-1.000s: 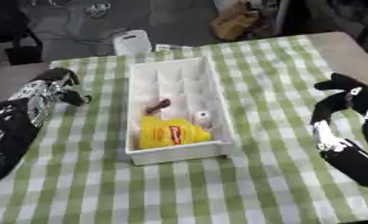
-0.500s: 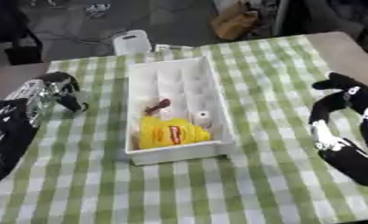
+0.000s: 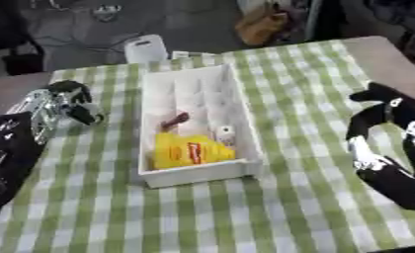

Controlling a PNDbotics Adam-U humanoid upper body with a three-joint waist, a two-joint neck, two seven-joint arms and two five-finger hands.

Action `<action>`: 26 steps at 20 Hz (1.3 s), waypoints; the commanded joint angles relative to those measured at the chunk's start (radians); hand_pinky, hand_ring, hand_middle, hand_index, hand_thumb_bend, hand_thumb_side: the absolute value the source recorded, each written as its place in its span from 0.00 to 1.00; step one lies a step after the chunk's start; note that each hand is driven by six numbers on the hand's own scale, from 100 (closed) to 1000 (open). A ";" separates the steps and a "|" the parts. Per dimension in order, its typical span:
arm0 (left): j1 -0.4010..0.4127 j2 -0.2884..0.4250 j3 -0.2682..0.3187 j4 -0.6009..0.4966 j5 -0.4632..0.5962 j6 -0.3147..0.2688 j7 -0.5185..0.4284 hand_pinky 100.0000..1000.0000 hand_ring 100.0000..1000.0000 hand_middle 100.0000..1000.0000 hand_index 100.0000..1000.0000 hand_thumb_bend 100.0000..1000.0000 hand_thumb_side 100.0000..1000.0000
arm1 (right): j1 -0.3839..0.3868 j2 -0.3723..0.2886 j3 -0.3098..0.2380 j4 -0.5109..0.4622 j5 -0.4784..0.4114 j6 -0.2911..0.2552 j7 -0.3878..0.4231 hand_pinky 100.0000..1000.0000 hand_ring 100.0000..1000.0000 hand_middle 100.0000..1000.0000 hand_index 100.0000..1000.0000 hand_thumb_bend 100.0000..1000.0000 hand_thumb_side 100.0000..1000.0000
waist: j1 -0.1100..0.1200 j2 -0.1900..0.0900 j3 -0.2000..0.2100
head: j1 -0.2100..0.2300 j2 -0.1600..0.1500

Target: Pick up objects on the table and place them in the box.

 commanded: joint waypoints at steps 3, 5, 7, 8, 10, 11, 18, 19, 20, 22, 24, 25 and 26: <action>-0.018 0.012 0.001 -0.013 -0.007 0.003 0.059 0.79 0.79 0.72 0.79 0.40 0.23 | -0.010 -0.012 -0.003 -0.024 0.003 -0.003 0.001 0.51 0.56 0.70 0.94 0.00 0.48 | 0.003 -0.015 -0.003 | -0.003 -0.011; -0.016 0.011 -0.001 0.000 -0.009 0.002 0.048 0.79 0.79 0.71 0.79 0.40 0.24 | -0.010 -0.011 -0.003 -0.024 0.003 -0.003 0.001 0.51 0.56 0.70 0.94 0.00 0.48 | 0.003 -0.014 -0.004 | -0.005 -0.011; -0.015 0.011 -0.001 0.005 -0.009 0.000 0.035 0.79 0.79 0.71 0.79 0.40 0.25 | -0.010 -0.011 -0.003 -0.024 0.003 -0.003 0.001 0.51 0.56 0.70 0.94 0.00 0.49 | 0.003 -0.014 -0.004 | -0.006 -0.011; -0.014 0.011 -0.001 0.008 -0.009 -0.001 0.027 0.79 0.79 0.71 0.79 0.39 0.25 | -0.009 -0.011 -0.004 -0.024 0.004 -0.003 0.001 0.51 0.56 0.70 0.94 0.00 0.49 | 0.003 -0.013 -0.004 | -0.006 -0.012; -0.013 0.012 -0.001 0.011 -0.010 -0.002 0.010 0.79 0.79 0.71 0.79 0.39 0.25 | -0.010 -0.010 -0.003 -0.024 0.005 -0.003 0.001 0.51 0.56 0.70 0.94 0.00 0.48 | 0.003 -0.012 -0.004 | -0.006 -0.012; -0.012 0.012 -0.001 0.011 -0.011 -0.002 0.002 0.79 0.79 0.71 0.79 0.39 0.26 | -0.010 -0.010 -0.004 -0.024 0.005 -0.003 0.001 0.51 0.56 0.70 0.94 0.00 0.48 | 0.002 -0.012 -0.004 | -0.007 -0.012; -0.006 0.012 0.002 0.015 -0.011 0.001 -0.025 0.79 0.79 0.70 0.79 0.39 0.27 | -0.009 -0.008 -0.003 -0.024 0.006 -0.004 0.001 0.51 0.56 0.70 0.94 0.00 0.49 | 0.001 -0.010 -0.003 | -0.008 -0.014; -0.006 0.012 0.003 0.015 -0.011 0.002 -0.025 0.79 0.79 0.69 0.79 0.39 0.27 | -0.009 -0.008 -0.003 -0.024 0.006 -0.004 0.001 0.51 0.56 0.70 0.94 0.00 0.49 | 0.001 -0.010 -0.003 | -0.008 -0.014; -0.005 0.011 0.003 0.016 -0.010 0.001 -0.025 0.79 0.78 0.69 0.79 0.39 0.29 | -0.009 -0.008 -0.004 -0.024 0.006 -0.004 0.001 0.51 0.56 0.70 0.94 0.00 0.49 | 0.000 -0.010 -0.003 | -0.009 -0.014; 0.000 0.008 0.002 0.016 -0.005 -0.003 -0.025 0.79 0.78 0.66 0.78 0.39 0.28 | -0.010 -0.008 -0.004 -0.024 0.006 -0.004 0.000 0.51 0.56 0.70 0.94 0.00 0.49 | 0.000 -0.009 -0.004 | -0.010 -0.015; 0.005 0.005 0.001 0.018 -0.004 -0.002 -0.023 0.78 0.75 0.62 0.76 0.38 0.24 | -0.010 -0.007 -0.004 -0.024 0.007 -0.004 0.000 0.51 0.56 0.70 0.94 0.00 0.49 | -0.001 -0.008 -0.005 | -0.010 -0.016; 0.007 0.004 0.001 0.020 -0.003 -0.001 -0.022 0.78 0.75 0.62 0.76 0.38 0.24 | -0.010 -0.007 -0.005 -0.024 0.007 -0.004 -0.001 0.51 0.56 0.70 0.94 0.00 0.49 | -0.001 -0.008 -0.005 | -0.011 -0.016; 0.008 0.003 0.001 0.021 -0.002 0.000 -0.022 0.78 0.75 0.60 0.76 0.37 0.23 | -0.010 -0.007 -0.005 -0.024 0.007 -0.004 -0.001 0.51 0.56 0.70 0.94 0.00 0.49 | -0.001 -0.008 -0.005 | -0.011 -0.016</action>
